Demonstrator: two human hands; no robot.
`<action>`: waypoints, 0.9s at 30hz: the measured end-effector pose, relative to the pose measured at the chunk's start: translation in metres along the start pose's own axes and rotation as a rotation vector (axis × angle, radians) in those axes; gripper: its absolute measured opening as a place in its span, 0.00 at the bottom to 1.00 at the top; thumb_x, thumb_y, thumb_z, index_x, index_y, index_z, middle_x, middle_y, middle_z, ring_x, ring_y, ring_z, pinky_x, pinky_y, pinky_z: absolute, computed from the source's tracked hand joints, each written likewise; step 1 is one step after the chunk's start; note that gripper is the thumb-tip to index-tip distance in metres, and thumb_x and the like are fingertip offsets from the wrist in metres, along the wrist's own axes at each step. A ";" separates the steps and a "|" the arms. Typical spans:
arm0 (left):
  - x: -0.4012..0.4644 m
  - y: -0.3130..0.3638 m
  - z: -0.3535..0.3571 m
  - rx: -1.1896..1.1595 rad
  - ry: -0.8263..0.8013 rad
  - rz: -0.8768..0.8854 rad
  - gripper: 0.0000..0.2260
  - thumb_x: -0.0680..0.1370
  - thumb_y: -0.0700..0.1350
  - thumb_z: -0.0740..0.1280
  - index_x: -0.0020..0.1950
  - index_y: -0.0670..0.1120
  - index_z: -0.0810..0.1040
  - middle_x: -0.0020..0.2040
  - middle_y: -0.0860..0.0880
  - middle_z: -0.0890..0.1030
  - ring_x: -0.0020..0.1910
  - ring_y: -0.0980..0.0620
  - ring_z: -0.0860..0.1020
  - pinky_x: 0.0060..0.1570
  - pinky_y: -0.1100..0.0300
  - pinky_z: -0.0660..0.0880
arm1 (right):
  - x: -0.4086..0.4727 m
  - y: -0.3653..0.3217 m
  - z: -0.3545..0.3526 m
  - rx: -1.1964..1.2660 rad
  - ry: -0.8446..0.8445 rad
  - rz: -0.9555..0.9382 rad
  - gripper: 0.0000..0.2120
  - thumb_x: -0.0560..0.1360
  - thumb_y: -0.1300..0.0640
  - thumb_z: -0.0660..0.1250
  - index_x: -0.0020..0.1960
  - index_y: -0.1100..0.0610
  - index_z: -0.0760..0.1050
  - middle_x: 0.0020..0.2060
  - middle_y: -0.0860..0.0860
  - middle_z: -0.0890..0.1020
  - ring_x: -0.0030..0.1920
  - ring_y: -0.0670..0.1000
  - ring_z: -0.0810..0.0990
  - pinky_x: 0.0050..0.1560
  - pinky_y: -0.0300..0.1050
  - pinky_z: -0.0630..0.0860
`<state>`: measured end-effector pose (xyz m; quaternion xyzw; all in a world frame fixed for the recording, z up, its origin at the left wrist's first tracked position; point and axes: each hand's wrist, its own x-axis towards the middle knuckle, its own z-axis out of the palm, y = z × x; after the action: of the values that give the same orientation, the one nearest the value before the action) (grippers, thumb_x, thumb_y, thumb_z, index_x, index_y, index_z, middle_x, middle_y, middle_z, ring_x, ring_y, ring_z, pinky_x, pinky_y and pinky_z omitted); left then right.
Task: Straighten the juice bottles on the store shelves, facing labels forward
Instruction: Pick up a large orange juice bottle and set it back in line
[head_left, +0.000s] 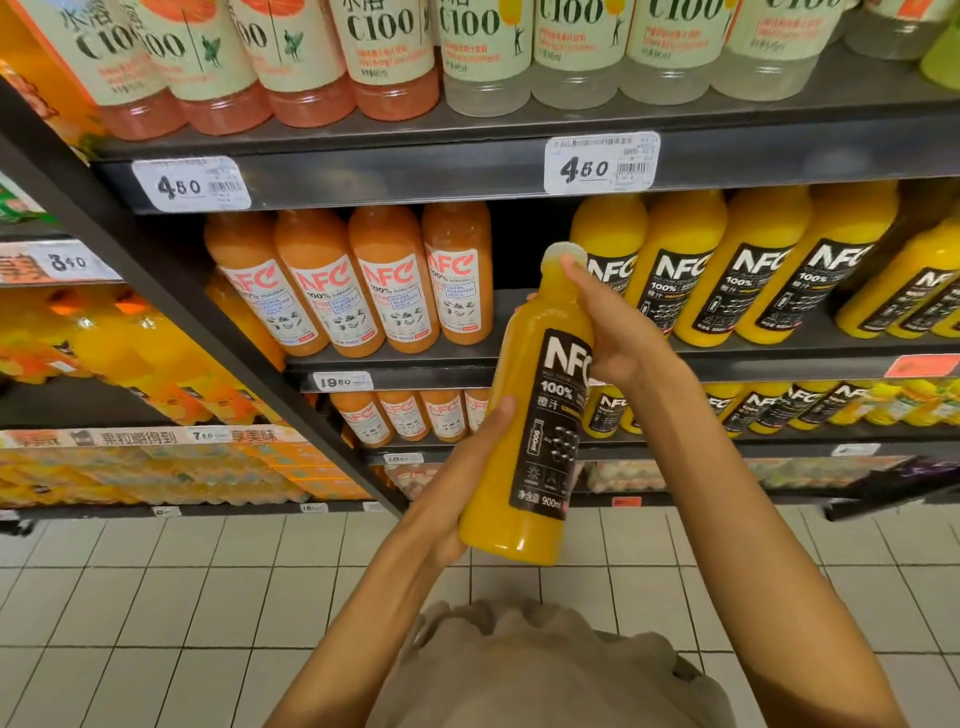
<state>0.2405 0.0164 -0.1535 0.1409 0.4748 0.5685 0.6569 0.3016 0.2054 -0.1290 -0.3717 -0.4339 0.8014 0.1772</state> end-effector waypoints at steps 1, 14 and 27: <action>-0.002 0.001 0.001 -0.112 -0.039 -0.022 0.24 0.73 0.60 0.62 0.64 0.48 0.74 0.55 0.43 0.83 0.51 0.45 0.82 0.50 0.48 0.80 | 0.001 -0.001 -0.001 -0.006 -0.024 0.000 0.18 0.75 0.41 0.65 0.52 0.56 0.78 0.42 0.53 0.85 0.41 0.51 0.84 0.41 0.45 0.81; -0.018 0.017 0.008 -0.751 -0.137 -0.307 0.32 0.67 0.61 0.67 0.62 0.39 0.74 0.46 0.37 0.80 0.37 0.39 0.82 0.37 0.47 0.80 | 0.020 0.054 0.026 0.380 0.005 0.197 0.07 0.78 0.56 0.59 0.43 0.58 0.68 0.39 0.57 0.73 0.39 0.55 0.74 0.49 0.51 0.72; -0.017 0.030 -0.018 0.108 0.051 0.012 0.27 0.68 0.66 0.62 0.61 0.51 0.77 0.48 0.46 0.85 0.42 0.50 0.85 0.32 0.61 0.79 | 0.011 0.011 0.024 0.245 0.012 -0.054 0.16 0.76 0.47 0.65 0.52 0.60 0.75 0.43 0.57 0.84 0.43 0.56 0.83 0.45 0.50 0.81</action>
<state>0.2095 0.0045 -0.1332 0.1642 0.5206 0.5494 0.6325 0.2772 0.1923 -0.1349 -0.3401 -0.3416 0.8411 0.2452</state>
